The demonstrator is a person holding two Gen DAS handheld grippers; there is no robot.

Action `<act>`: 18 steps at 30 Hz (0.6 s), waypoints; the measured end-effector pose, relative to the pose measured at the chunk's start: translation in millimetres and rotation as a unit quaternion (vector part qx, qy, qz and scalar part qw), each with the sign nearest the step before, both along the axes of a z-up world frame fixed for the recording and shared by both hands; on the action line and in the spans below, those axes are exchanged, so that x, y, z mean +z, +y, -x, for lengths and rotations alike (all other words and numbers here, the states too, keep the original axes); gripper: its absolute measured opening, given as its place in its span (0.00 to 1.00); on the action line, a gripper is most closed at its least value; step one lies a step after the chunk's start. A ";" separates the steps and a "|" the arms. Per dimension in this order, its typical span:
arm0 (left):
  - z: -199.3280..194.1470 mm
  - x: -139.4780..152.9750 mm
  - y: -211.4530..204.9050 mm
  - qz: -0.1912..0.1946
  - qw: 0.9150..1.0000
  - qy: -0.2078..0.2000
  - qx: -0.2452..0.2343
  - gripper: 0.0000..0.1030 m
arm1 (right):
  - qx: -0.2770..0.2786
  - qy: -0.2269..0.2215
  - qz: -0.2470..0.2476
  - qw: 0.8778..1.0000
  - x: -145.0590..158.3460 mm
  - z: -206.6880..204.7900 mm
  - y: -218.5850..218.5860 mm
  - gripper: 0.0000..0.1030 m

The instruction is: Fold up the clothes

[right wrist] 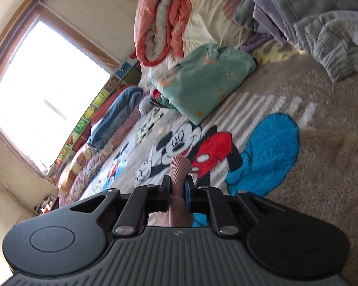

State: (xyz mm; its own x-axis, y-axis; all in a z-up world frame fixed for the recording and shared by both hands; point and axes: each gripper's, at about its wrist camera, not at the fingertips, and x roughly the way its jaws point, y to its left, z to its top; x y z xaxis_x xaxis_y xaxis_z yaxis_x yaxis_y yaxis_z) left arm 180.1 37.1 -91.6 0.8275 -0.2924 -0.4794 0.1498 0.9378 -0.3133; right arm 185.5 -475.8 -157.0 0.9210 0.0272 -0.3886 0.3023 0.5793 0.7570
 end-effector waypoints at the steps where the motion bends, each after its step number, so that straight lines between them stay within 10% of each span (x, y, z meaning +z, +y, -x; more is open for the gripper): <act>1: 1.1 0.9 -1.7 -0.003 1.000 -0.003 -0.004 0.69 | -0.012 0.003 -0.002 1.000 -1.8 3.6 -3.0 0.13; 8: 14.8 8.0 -15.6 -0.036 0.998 -0.037 -0.038 0.69 | -0.076 0.009 -0.037 0.996 -21.6 32.5 -22.0 0.20; 11: 22.3 10.5 -24.9 -0.046 0.995 -0.052 -0.065 0.69 | -0.060 0.001 -0.008 0.998 -13.2 38.5 -12.0 0.39; 18: 49.4 10.9 -64.1 -0.089 0.982 -0.081 -0.147 0.69 | 0.048 -0.026 0.008 0.998 -1.1 63.4 40.5 0.42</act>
